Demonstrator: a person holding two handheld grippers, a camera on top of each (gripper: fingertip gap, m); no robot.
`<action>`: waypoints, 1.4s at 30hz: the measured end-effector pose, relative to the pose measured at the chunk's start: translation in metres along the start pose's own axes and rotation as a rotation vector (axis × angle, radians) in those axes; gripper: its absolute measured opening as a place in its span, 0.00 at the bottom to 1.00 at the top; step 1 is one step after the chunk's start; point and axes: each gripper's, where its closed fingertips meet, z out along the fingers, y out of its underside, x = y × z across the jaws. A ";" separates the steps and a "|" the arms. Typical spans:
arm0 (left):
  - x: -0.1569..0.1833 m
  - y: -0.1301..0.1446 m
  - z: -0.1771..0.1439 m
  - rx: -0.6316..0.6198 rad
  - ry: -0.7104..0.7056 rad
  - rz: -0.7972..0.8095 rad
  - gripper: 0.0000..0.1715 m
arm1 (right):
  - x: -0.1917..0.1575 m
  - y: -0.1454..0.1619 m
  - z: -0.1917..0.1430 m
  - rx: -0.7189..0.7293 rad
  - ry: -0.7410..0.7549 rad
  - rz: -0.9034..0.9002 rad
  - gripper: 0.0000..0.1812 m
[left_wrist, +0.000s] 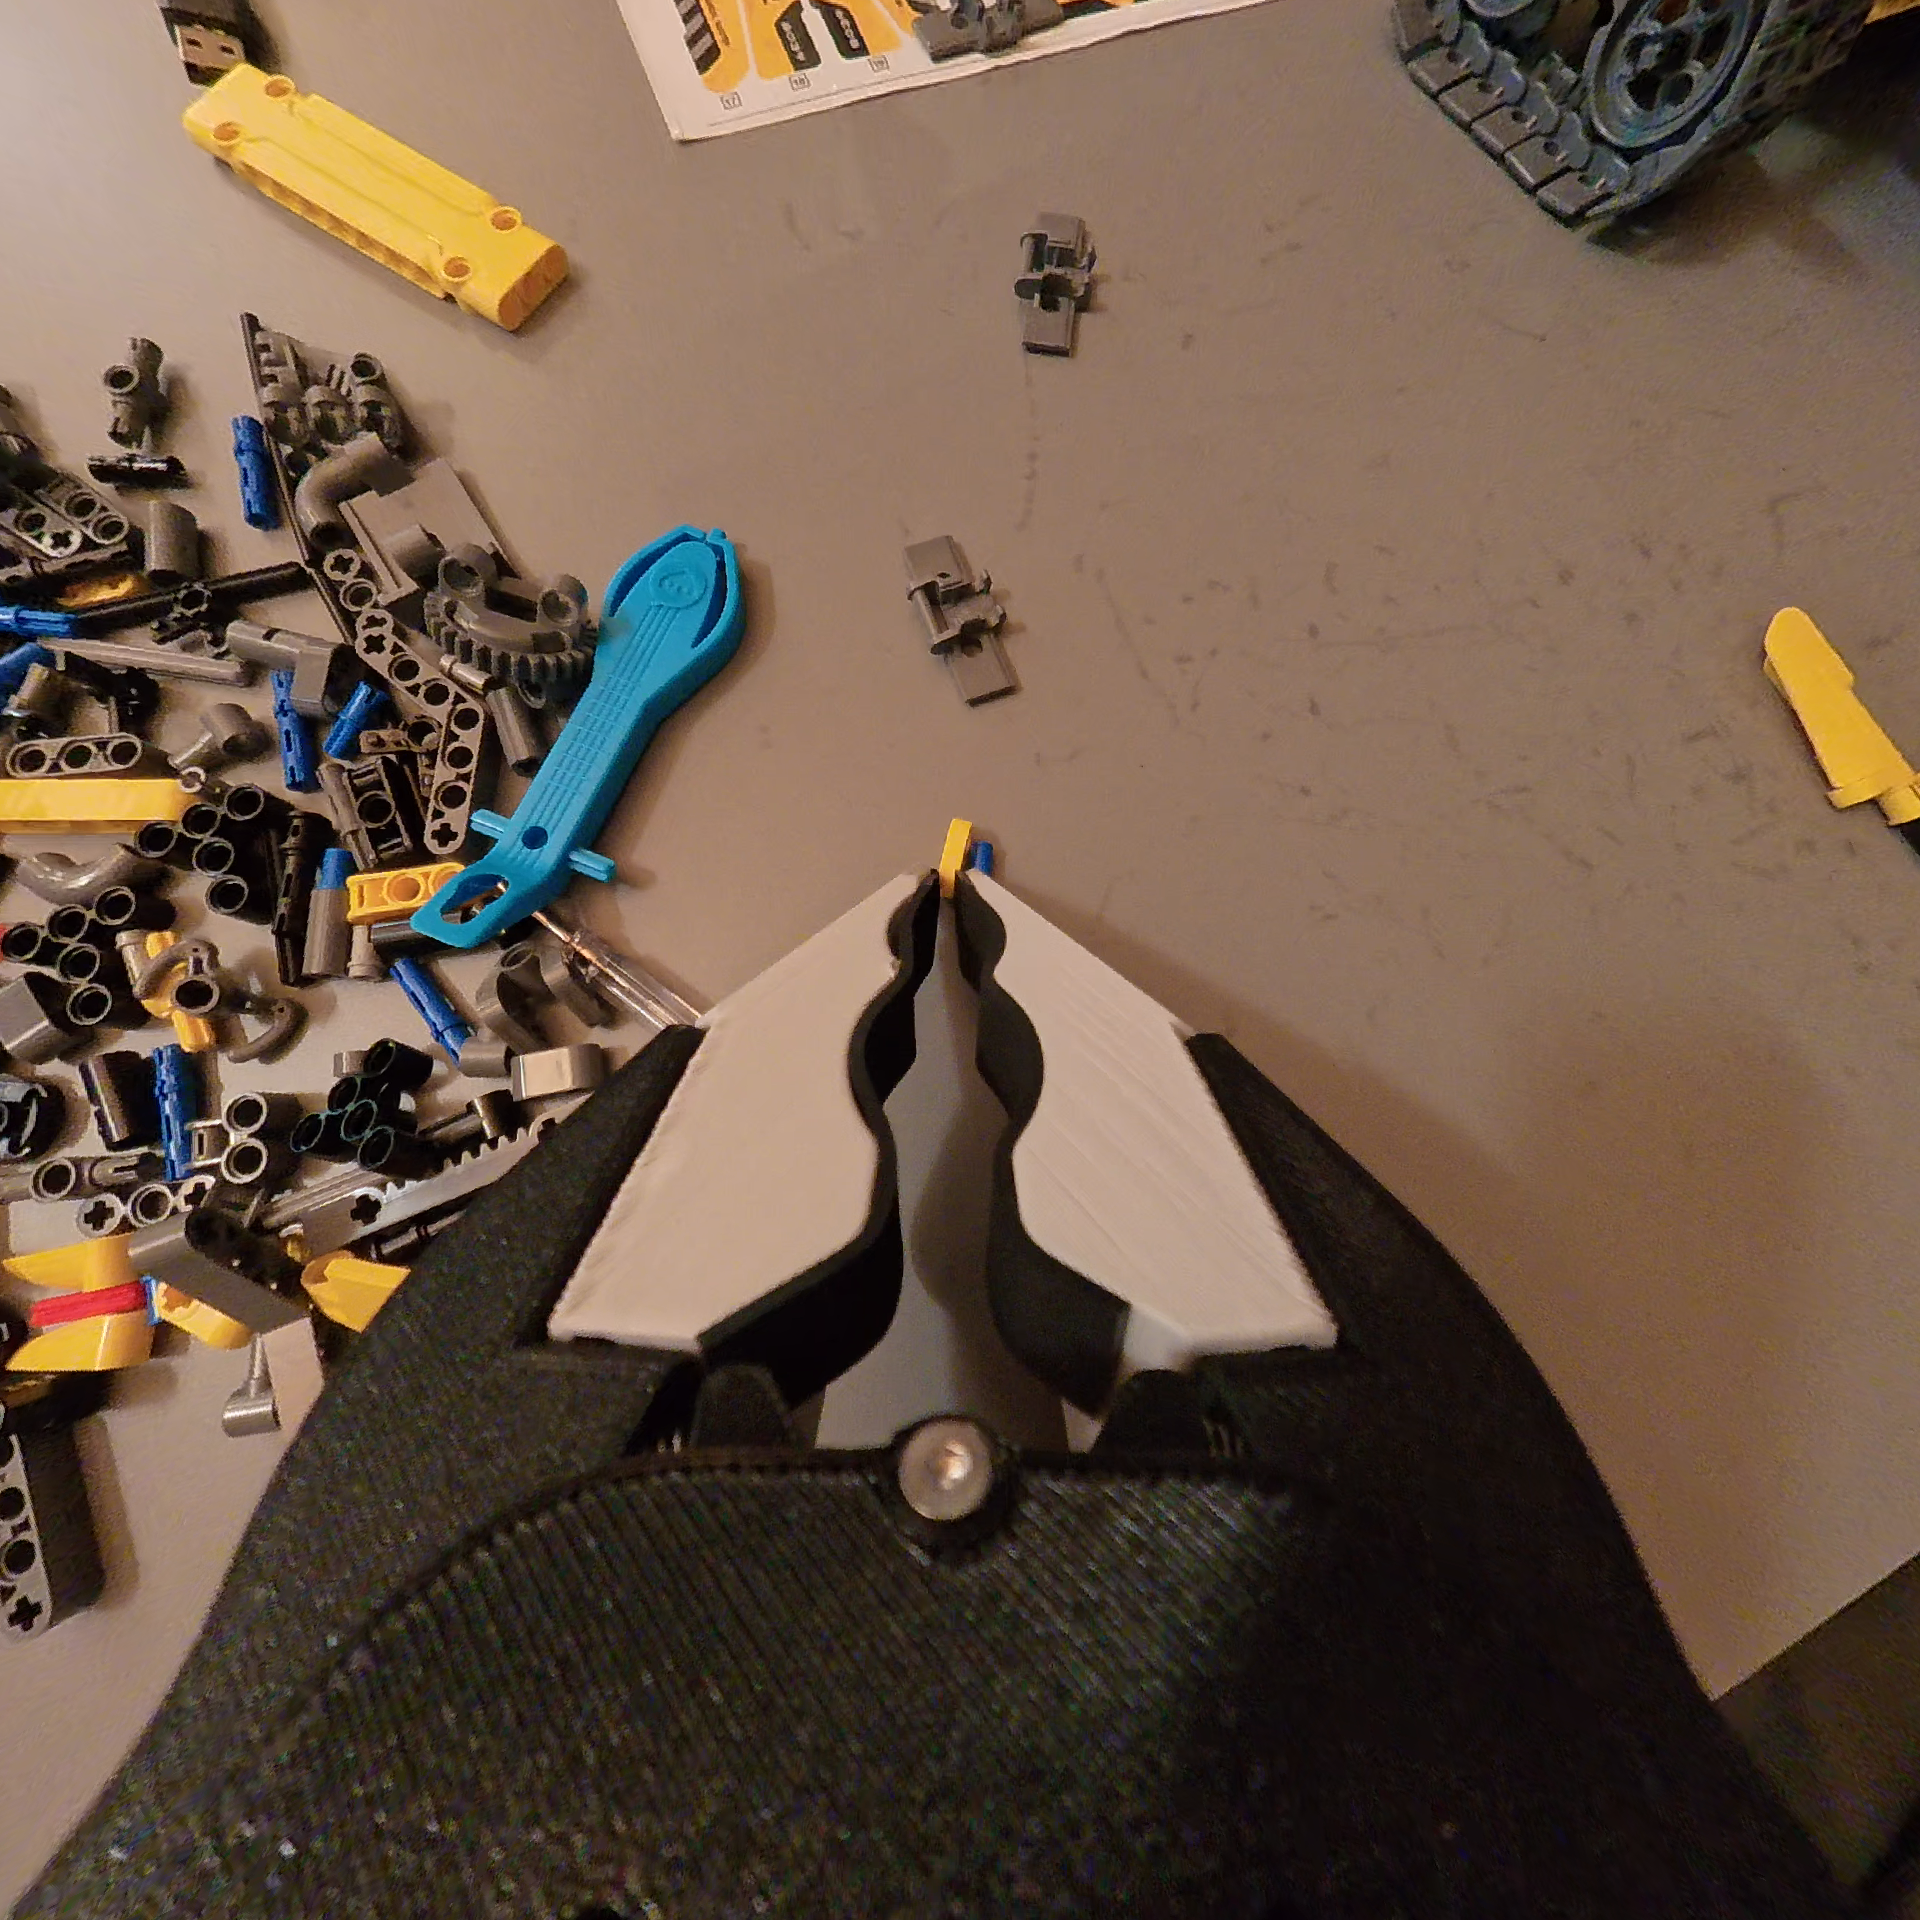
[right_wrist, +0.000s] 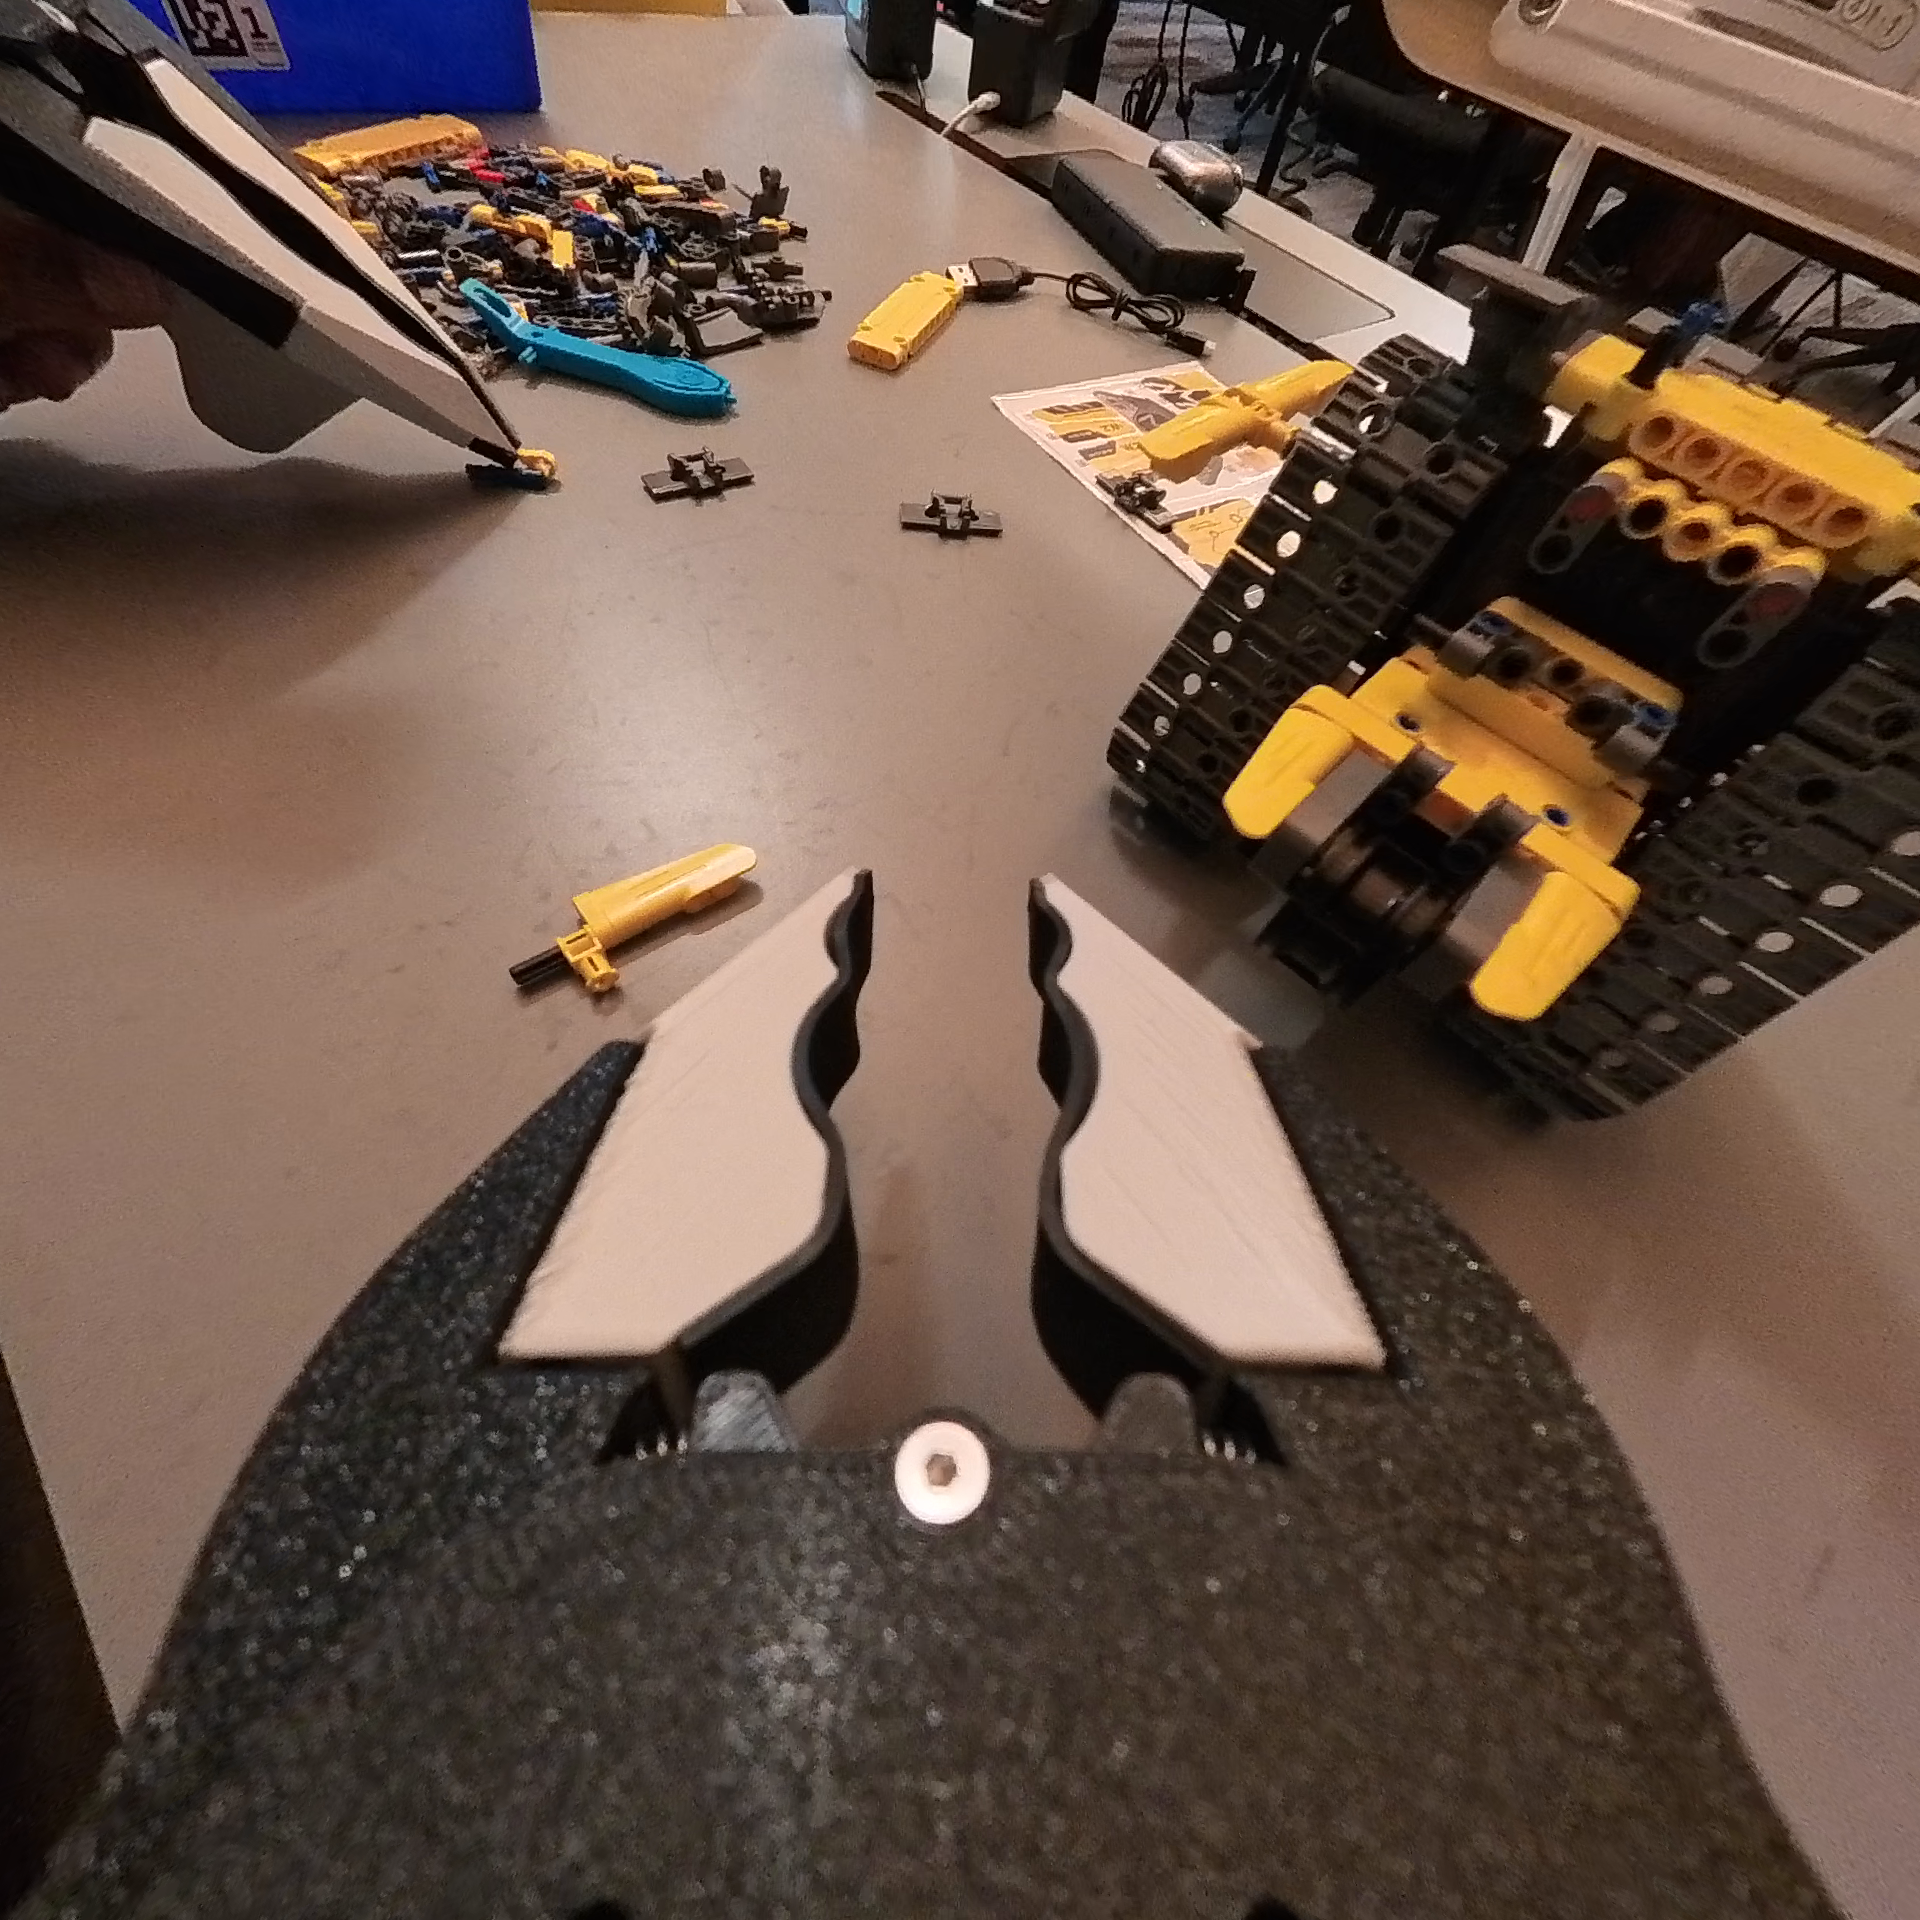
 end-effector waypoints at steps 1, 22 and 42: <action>0.000 0.000 0.000 0.001 -0.003 0.002 0.00 | 0.000 0.000 0.000 0.000 0.000 0.000 0.16; -0.009 -0.002 -0.006 0.014 -0.037 0.004 0.03 | -0.001 0.000 0.000 -0.005 -0.001 -0.001 0.16; 0.003 -0.001 0.008 -0.035 0.022 0.048 0.03 | -0.001 0.001 0.001 -0.010 -0.005 -0.001 0.16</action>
